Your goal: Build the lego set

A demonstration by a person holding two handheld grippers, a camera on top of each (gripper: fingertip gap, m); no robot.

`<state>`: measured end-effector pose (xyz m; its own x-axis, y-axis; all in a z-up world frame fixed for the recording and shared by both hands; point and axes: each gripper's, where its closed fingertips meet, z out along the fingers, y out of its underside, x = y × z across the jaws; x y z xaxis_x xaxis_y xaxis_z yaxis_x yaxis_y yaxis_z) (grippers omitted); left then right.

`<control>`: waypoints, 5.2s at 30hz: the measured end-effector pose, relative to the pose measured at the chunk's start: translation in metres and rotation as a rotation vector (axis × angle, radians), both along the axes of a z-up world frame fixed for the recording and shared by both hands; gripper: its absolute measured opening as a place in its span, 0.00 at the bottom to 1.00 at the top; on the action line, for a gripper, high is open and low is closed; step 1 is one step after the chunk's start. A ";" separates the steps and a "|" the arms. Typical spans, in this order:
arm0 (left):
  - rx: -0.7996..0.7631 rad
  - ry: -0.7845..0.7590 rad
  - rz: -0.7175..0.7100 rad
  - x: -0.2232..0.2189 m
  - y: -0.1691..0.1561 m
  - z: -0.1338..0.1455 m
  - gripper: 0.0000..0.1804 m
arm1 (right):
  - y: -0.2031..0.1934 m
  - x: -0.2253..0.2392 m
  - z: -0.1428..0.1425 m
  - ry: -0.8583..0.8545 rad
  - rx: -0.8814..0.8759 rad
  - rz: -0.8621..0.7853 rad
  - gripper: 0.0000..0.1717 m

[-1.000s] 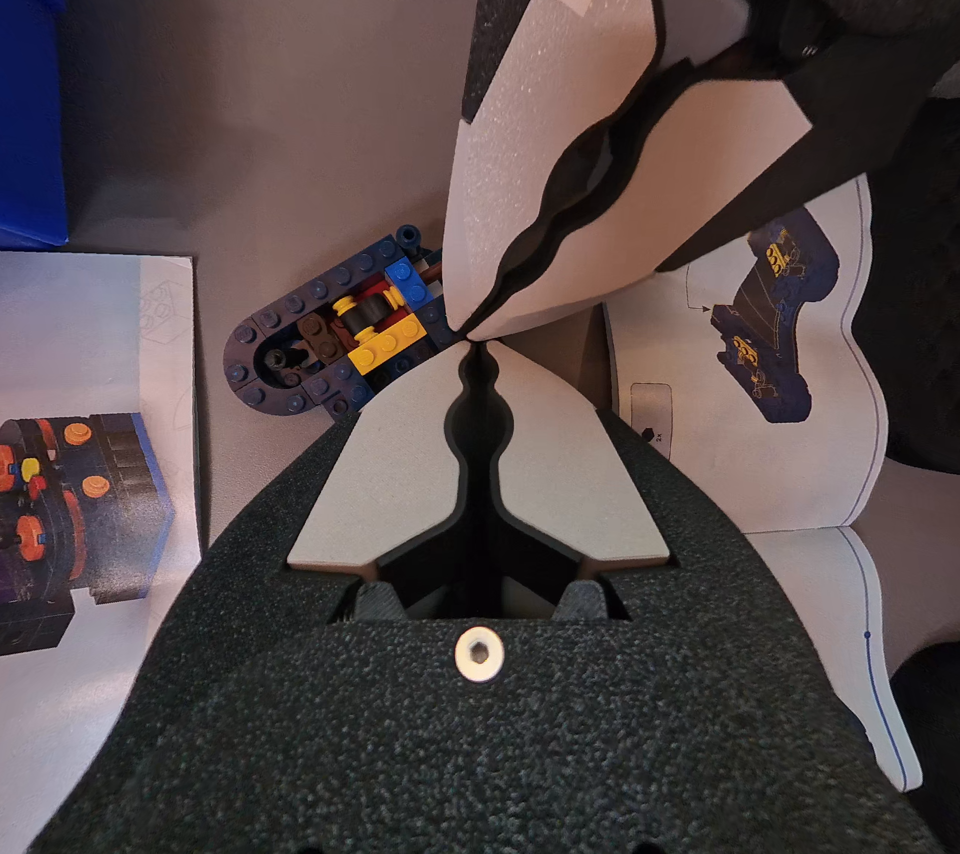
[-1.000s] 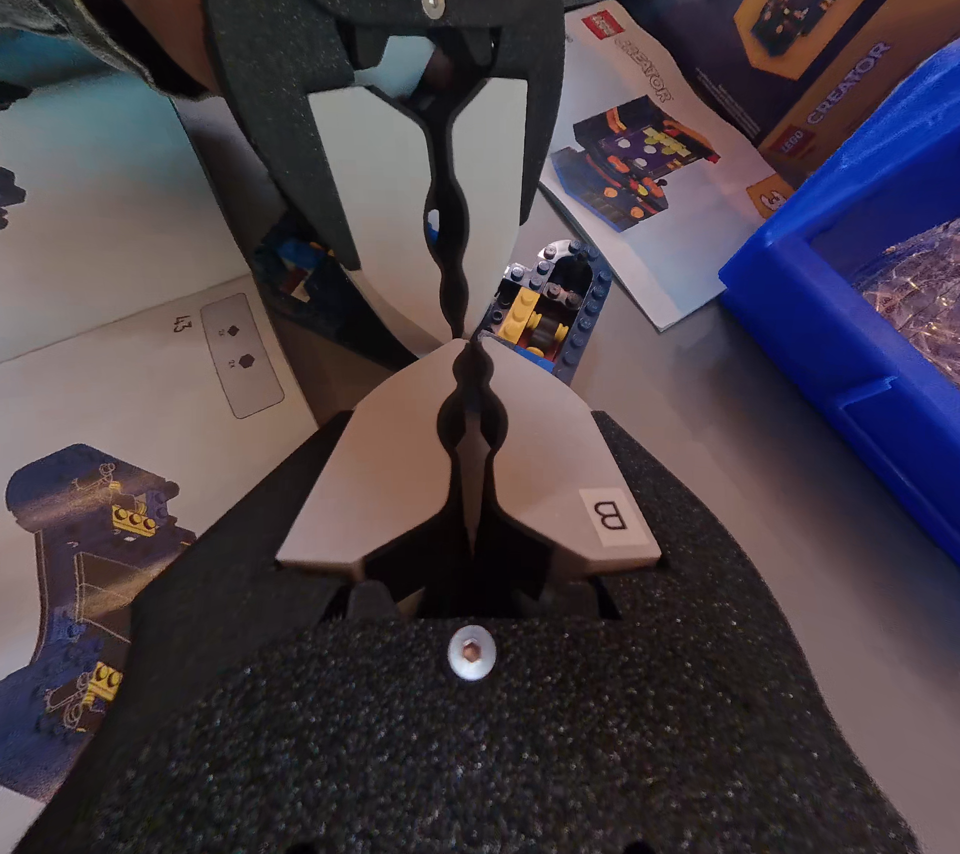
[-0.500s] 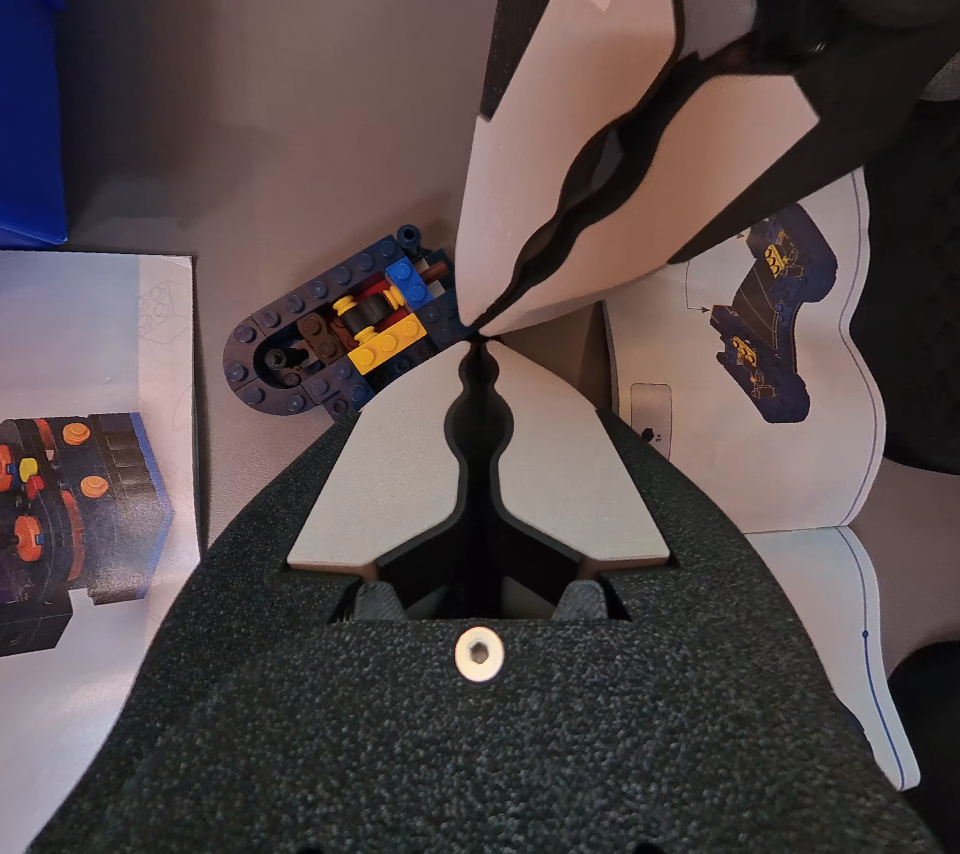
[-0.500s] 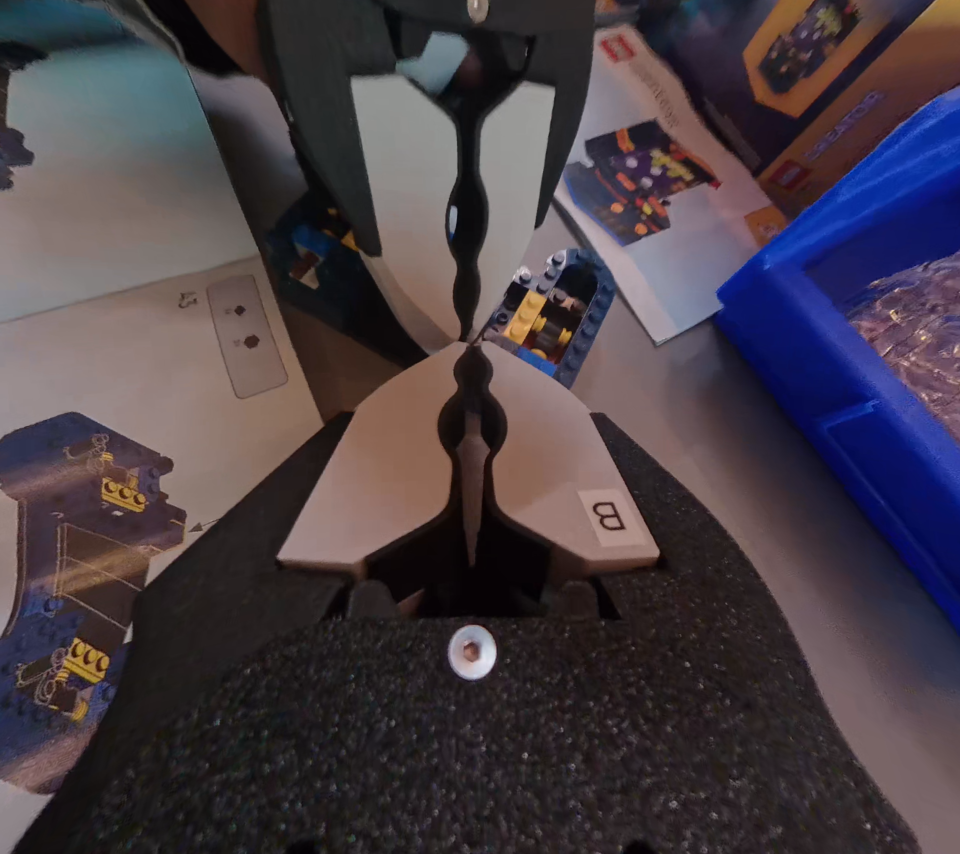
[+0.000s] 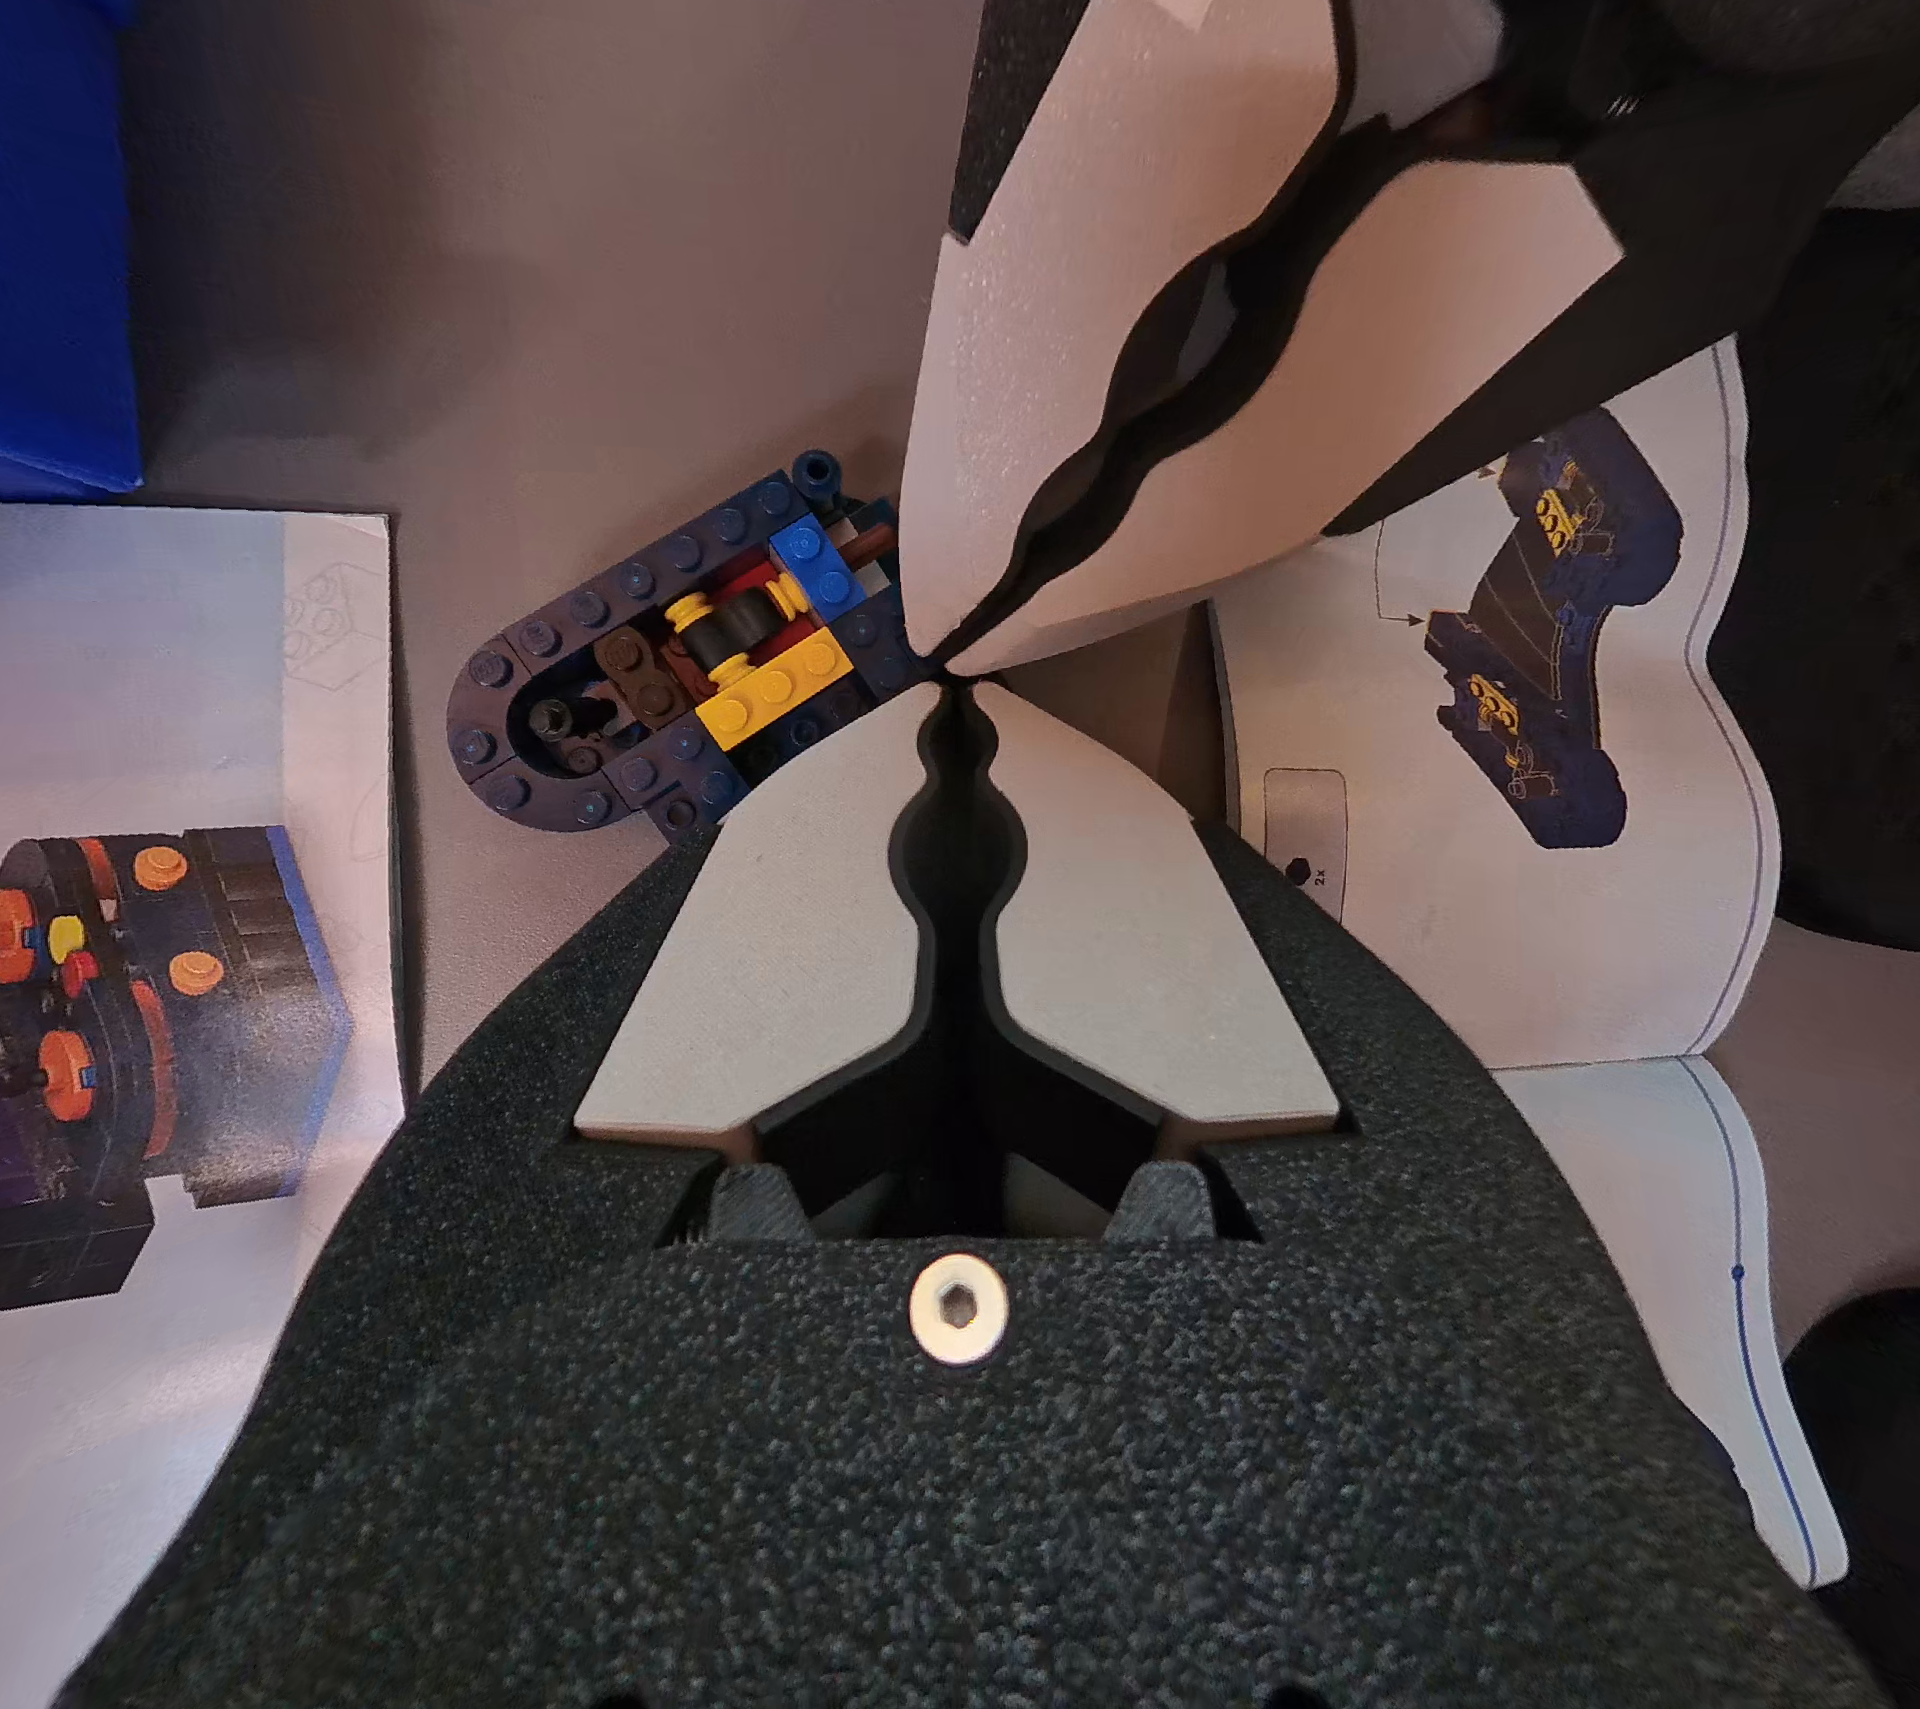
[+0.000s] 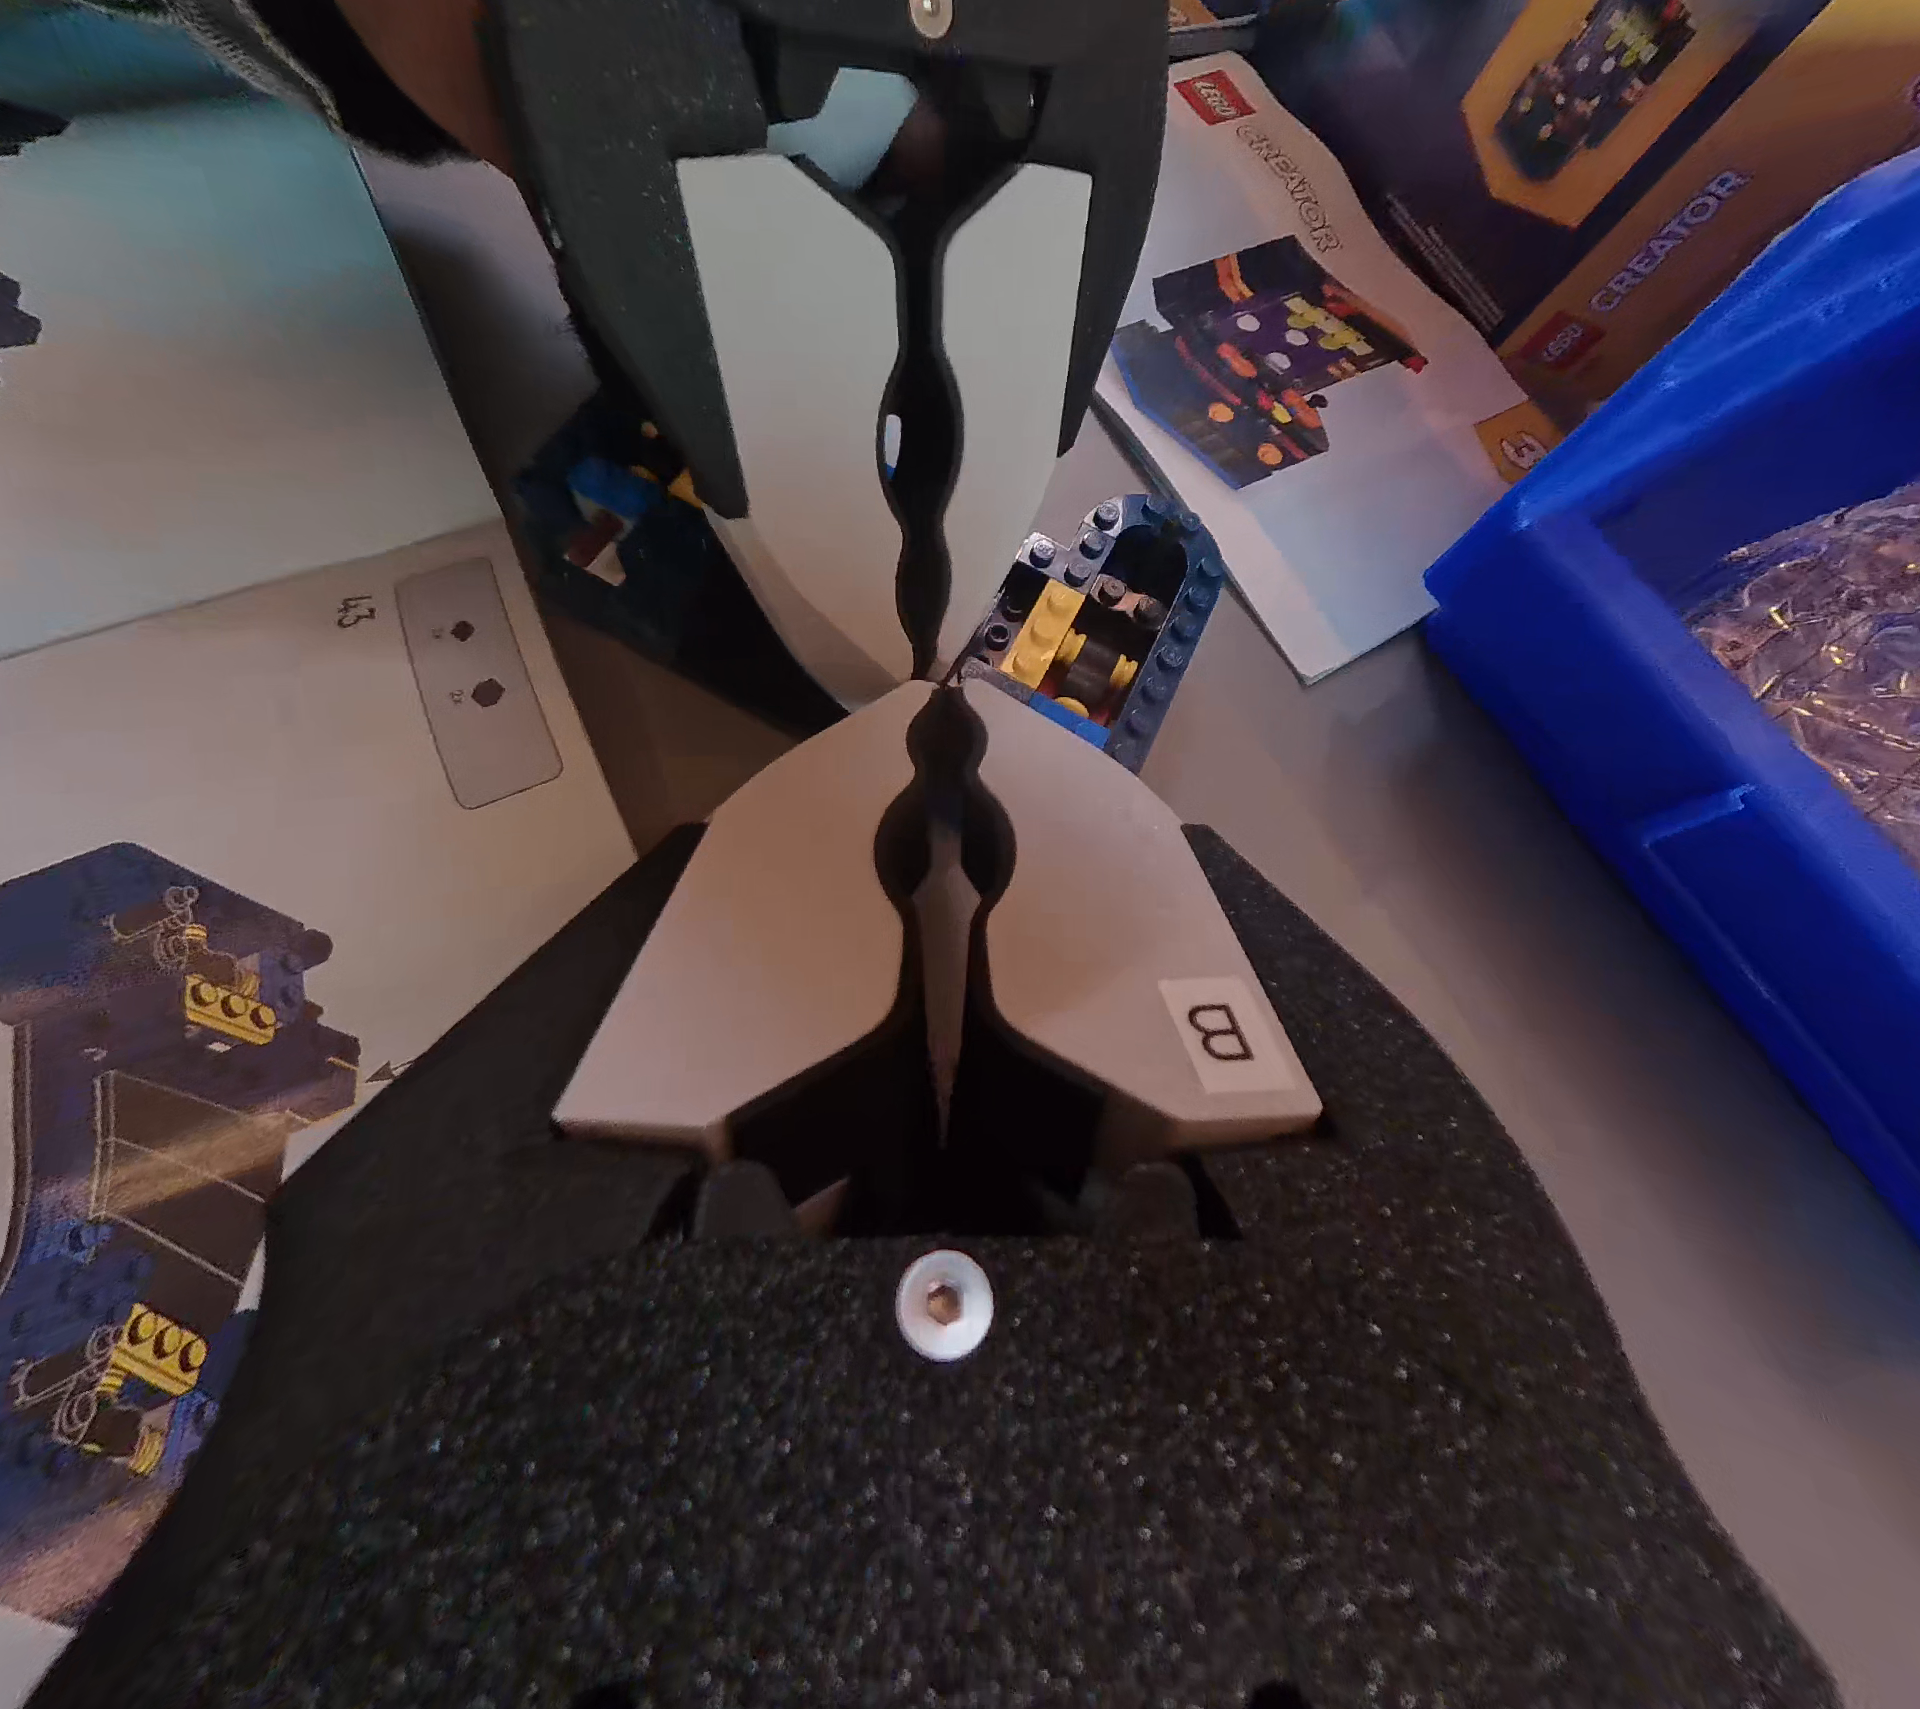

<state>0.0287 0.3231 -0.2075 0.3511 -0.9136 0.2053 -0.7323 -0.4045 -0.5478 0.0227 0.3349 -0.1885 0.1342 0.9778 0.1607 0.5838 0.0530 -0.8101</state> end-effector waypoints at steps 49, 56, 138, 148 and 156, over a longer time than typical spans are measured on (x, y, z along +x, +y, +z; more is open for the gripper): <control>0.995 -0.445 0.767 -0.130 -0.100 0.120 0.81 | -0.019 0.049 0.092 0.599 0.194 -0.572 0.86; 0.865 -0.438 0.729 -0.116 -0.100 0.103 0.81 | -0.016 0.046 0.066 0.452 0.122 -0.593 0.82; -0.308 -1.096 0.283 -0.024 -0.177 0.103 0.04 | -0.182 0.007 0.089 0.693 -0.569 -0.222 0.17; -0.135 -0.952 0.403 -0.059 -0.163 0.095 0.03 | -0.142 0.060 0.065 0.506 -0.414 -0.422 0.00; -0.043 -0.910 0.553 -0.098 -0.159 0.091 0.05 | -0.114 0.089 0.067 0.037 0.246 -0.549 0.05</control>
